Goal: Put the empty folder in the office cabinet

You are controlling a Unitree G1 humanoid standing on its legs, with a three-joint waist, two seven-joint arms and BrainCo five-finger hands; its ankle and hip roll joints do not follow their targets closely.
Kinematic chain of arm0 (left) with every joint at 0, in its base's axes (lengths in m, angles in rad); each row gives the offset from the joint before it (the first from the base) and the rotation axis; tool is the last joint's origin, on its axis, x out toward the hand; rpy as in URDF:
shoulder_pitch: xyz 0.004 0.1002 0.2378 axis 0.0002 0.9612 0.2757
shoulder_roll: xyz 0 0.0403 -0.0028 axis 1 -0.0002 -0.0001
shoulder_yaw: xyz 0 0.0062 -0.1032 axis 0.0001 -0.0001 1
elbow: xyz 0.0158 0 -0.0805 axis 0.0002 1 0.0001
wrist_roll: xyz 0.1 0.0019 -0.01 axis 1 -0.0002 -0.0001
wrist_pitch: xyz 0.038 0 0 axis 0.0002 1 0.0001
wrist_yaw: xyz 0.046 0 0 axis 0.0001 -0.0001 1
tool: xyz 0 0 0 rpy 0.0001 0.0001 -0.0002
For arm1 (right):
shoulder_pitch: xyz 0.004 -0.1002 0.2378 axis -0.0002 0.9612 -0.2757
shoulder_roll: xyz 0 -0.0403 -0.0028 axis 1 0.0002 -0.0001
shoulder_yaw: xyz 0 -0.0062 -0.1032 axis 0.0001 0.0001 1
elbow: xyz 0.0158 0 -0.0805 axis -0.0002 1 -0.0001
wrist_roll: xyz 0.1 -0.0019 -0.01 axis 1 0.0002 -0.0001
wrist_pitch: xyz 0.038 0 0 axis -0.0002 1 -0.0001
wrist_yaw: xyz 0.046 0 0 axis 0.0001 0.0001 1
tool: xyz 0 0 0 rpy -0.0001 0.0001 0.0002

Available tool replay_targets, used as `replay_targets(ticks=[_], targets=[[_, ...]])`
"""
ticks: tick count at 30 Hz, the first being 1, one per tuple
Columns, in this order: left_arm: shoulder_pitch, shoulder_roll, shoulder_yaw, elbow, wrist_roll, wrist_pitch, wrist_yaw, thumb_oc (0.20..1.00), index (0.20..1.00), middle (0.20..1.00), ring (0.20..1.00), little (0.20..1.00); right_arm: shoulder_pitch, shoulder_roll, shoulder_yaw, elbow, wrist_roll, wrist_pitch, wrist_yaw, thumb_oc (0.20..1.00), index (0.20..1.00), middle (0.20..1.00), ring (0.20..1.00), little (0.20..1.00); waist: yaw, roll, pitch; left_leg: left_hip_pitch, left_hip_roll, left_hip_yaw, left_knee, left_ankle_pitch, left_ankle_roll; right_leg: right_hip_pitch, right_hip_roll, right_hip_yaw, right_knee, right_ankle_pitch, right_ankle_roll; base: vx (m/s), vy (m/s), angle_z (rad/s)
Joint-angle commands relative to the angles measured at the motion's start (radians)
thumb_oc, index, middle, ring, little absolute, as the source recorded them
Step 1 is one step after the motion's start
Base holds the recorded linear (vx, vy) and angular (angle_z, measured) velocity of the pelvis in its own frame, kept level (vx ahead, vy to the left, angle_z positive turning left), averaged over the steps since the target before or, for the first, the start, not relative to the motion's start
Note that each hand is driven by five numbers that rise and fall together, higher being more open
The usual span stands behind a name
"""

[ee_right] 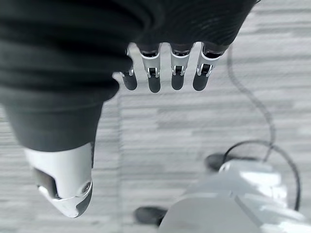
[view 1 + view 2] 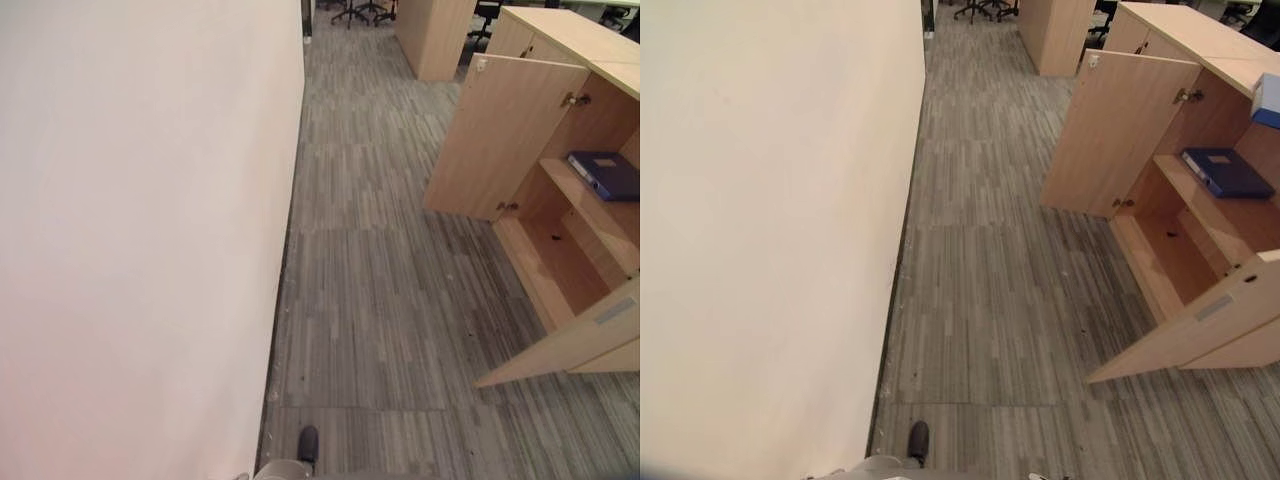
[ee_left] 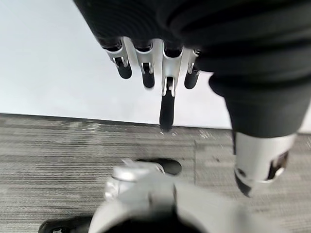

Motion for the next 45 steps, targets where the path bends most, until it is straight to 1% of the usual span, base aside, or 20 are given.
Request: replay_targets(ticks=[1, 3, 4, 5, 6, 8, 11, 13, 17, 21, 24, 29, 31, 34, 36, 37, 39, 41, 43, 45], targets=[[-0.002, 0.061, 0.02, -0.065, 0.022, -0.053, 0.112, 1.0, 1.0, 1.0, 1.0, 1.0, -0.009, -0.03, 0.003, -0.056, -0.027, -0.009, -0.001, 1.0, 1.0, 1.0, 1.0, 1.0, 0.029, -0.012, 0.013, -0.024, -0.03, -0.04, 0.032, -0.075, -0.044, -0.051, -0.234, 0.025, -0.113, 0.382, 0.043, 0.16, 0.296, 0.03], [0.0, 0.074, 0.004, -0.072, 0.041, -0.053, 0.113, 1.0, 1.0, 1.0, 1.0, 1.0, -0.02, -0.022, 0.029, -0.092, -0.035, -0.018, -0.003, 1.0, 1.0, 1.0, 1.0, 1.0, 0.029, 0.001, 0.028, 0.059, -0.043, -0.023, 0.01, -0.126, -0.031, -0.1, -0.279, -0.071, -0.014, 0.391, 0.036, 0.3, 0.327, 0.21], [0.002, 0.074, 0.002, -0.076, 0.04, -0.054, 0.111, 1.0, 1.0, 1.0, 1.0, 1.0, -0.029, -0.025, 0.042, -0.106, -0.039, -0.019, -0.001, 1.0, 1.0, 1.0, 1.0, 1.0, 0.02, 0.016, 0.035, 0.07, -0.028, -0.024, 0.008, -0.125, -0.028, -0.144, -0.239, -0.103, -0.02, 0.354, 0.015, 0.23, 0.223, -0.16], [0.002, 0.074, 0.002, -0.076, 0.04, -0.053, 0.111, 1.0, 1.0, 1.0, 1.0, 1.0, -0.029, -0.025, 0.042, -0.106, -0.039, -0.019, -0.001, 1.0, 1.0, 1.0, 1.0, 1.0, 0.02, 0.016, 0.035, 0.07, -0.028, -0.024, 0.008, -0.125, -0.028, -0.144, -0.239, -0.103, -0.02, 0.354, 0.015, 0.16, 0.073, -0.07], [0.001, 0.079, 0.0, -0.087, 0.044, -0.055, 0.109, 1.0, 1.0, 1.0, 1.0, 1.0, -0.042, -0.03, 0.046, -0.124, -0.038, -0.023, -0.002, 1.0, 1.0, 1.0, 1.0, 1.0, -0.003, 0.03, 0.054, 0.091, -0.017, -0.048, 0.017, -0.137, -0.029, -0.201, -0.152, -0.121, -0.07, 0.281, 0.013, 0.2, 0.025, 0.12], [0.006, 0.078, -0.004, -0.086, 0.054, -0.053, 0.107, 1.0, 1.0, 1.0, 1.0, 1.0, -0.053, -0.034, 0.049, -0.127, -0.031, -0.027, -0.002, 1.0, 1.0, 1.0, 1.0, 1.0, -0.031, 0.026, 0.085, 0.132, -0.028, -0.069, 0.034, -0.165, -0.029, -0.255, -0.053, -0.114, -0.158, 0.264, 0.024, 0.24, 0.01, 0.3], [0.016, 0.068, -0.007, -0.072, 0.063, -0.048, 0.098, 1.0, 1.0, 1.0, 1.0, 1.0, -0.054, -0.037, 0.046, -0.115, -0.006, -0.028, 0.0, 1.0, 1.0, 1.0, 1.0, 1.0, -0.062, -0.012, 0.106, 0.195, -0.07, -0.11, 0.057, -0.214, -0.022, -0.297, 0.069, -0.07, -0.331, 0.311, 0.051, 0.29, -0.014, 0.78], [0.018, 0.064, -0.003, -0.061, 0.072, -0.046, 0.089, 1.0, 1.0, 1.0, 1.0, 1.0, -0.047, -0.04, 0.036, -0.109, 0.006, -0.028, 0.001, 1.0, 1.0, 1.0, 1.0, 1.0, -0.075, -0.026, 0.105, 0.227, -0.091, -0.136, 0.055, -0.233, -0.02, -0.323, 0.101, -0.073, -0.411, 0.35, 0.065, 0.3, -0.018, 0.15], [0.033, 0.061, 0.017, -0.03, 0.09, -0.038, 0.079, 1.0, 1.0, 1.0, 1.0, 1.0, -0.002, -0.04, 0.005, -0.092, 0.018, -0.023, 0.007, 1.0, 1.0, 1.0, 1.0, 1.0, -0.102, -0.039, 0.09, 0.307, -0.093, -0.192, 0.027, -0.272, -0.027, -0.337, 0.109, -0.114, -0.5, 0.399, 0.079, 0.35, -0.081, 0.29], [0.043, 0.061, 0.024, -0.021, 0.099, -0.034, 0.081, 1.0, 1.0, 1.0, 1.0, 1.0, 0.019, -0.042, 0.004, -0.074, 0.011, -0.02, 0.011, 1.0, 1.0, 1.0, 1.0, 1.0, -0.097, -0.034, 0.059, 0.341, -0.072, -0.183, 0.008, -0.305, -0.03, -0.291, 0.098, -0.158, -0.508, 0.378, 0.057, 0.31, -0.116, 0.16], [0.038, 0.058, 0.024, -0.024, 0.091, -0.036, 0.087, 1.0, 1.0, 1.0, 1.0, 1.0, 0.02, -0.044, -0.003, -0.064, 0.02, -0.02, 0.009, 1.0, 1.0, 1.0, 1.0, 1.0, -0.101, -0.02, 0.039, 0.353, -0.032, -0.165, 0.022, -0.323, -0.062, -0.279, 0.108, -0.157, -0.481, 0.34, 0.042, 0.31, -0.14, 0.08], [0.012, 0.055, -0.007, -0.047, 0.086, -0.045, 0.09, 1.0, 1.0, 1.0, 1.0, 1.0, 0.01, -0.052, -0.004, -0.072, 0.038, -0.024, 0.008, 1.0, 1.0, 1.0, 1.0, 1.0, -0.116, -0.015, 0.031, 0.329, 0.025, -0.124, 0.135, -0.284, -0.114, -0.24, 0.119, -0.147, -0.47, 0.307, 0.027, 0.27, -0.152, 0.12], [-0.002, 0.056, -0.014, -0.071, 0.069, -0.047, 0.096, 1.0, 1.0, 1.0, 1.0, 1.0, 0.006, -0.051, 0.003, -0.075, 0.046, -0.027, 0.009, 1.0, 1.0, 1.0, 1.0, 1.0, -0.115, -0.029, 0.038, 0.268, 0.058, -0.06, 0.314, -0.21, -0.154, -0.176, 0.127, -0.125, -0.487, 0.279, 0.009, 0.29, -0.204, -0.05], [-0.006, 0.063, -0.01, -0.091, 0.06, -0.04, 0.106, 1.0, 1.0, 1.0, 1.0, 1.0, 0.0, -0.056, 0.003, -0.083, 0.049, -0.026, 0.005, 1.0, 1.0, 1.0, 1.0, 1.0, -0.095, -0.057, 0.064, 0.111, 0.075, -0.022, 0.685, -0.095, -0.145, -0.111, 0.129, -0.089, -0.505, 0.254, -0.025, 0.22, -0.218, -0.04], [-0.004, 0.062, -0.008, -0.096, 0.055, -0.039, 0.113, 1.0, 1.0, 1.0, 1.0, 1.0, -0.003, -0.064, 0.004, -0.082, 0.047, -0.021, 0.0, 1.0, 1.0, 1.0, 1.0, 1.0, -0.077, -0.072, 0.079, 0.03, 0.083, 0.011, 0.843, -0.081, -0.129, -0.066, 0.126, -0.063, -0.524, 0.243, -0.044, 0.19, -0.166, -0.49], [-0.003, 0.06, -0.005, -0.098, 0.05, -0.041, 0.114, 1.0, 1.0, 1.0, 1.0, 1.0, -0.004, -0.067, 0.005, -0.08, 0.047, -0.02, -0.004, 1.0, 1.0, 1.0, 1.0, 1.0, -0.069, -0.084, 0.081, -0.019, 0.086, 0.029, 0.857, -0.094, -0.112, -0.047, 0.116, -0.052, -0.53, 0.236, -0.049, 0.19, -0.094, -0.57], [0.008, 0.056, -0.002, -0.096, 0.038, -0.043, 0.112, 1.0, 1.0, 1.0, 1.0, 1.0, -0.002, -0.071, 0.005, -0.079, 0.046, -0.018, -0.009, 1.0, 1.0, 1.0, 1.0, 1.0, -0.045, -0.099, 0.092, -0.119, 0.082, 0.041, 0.824, -0.164, -0.075, -0.008, 0.102, -0.027, -0.541, 0.23, -0.048, 0.21, -0.035, -0.53], [0.011, 0.059, 0.001, -0.089, 0.038, -0.045, 0.114, 1.0, 1.0, 1.0, 1.0, 1.0, -0.003, -0.072, 0.012, -0.073, 0.038, -0.019, -0.013, 1.0, 1.0, 1.0, 1.0, 1.0, -0.026, -0.101, 0.103, -0.165, 0.05, 0.013, 0.685, -0.189, -0.066, 0.009, 0.096, 0.004, -0.544, 0.223, -0.037, 0.18, 0.043, -0.46], [0.013, 0.062, -0.001, -0.08, 0.042, -0.045, 0.115, 1.0, 1.0, 1.0, 1.0, 1.0, -0.001, -0.076, 0.021, -0.069, 0.027, -0.019, -0.012, 1.0, 1.0, 1.0, 1.0, 1.0, -0.009, -0.092, 0.101, -0.171, 0.02, -0.063, 0.419, -0.157, -0.082, 0.031, 0.097, 0.033, -0.554, 0.204, -0.025, 0.22, 0.098, -0.63], [0.015, 0.063, 0.0, -0.074, 0.033, -0.048, 0.115, 1.0, 1.0, 1.0, 1.0, 1.0, 0.001, -0.078, 0.02, -0.065, 0.024, -0.022, -0.015, 1.0, 1.0, 1.0, 1.0, 1.0, 0.004, -0.072, 0.099, -0.178, 0.027, -0.181, 0.166, -0.046, -0.116, 0.059, 0.114, 0.06, -0.557, 0.184, -0.026, 0.28, 0.079, -0.59]])
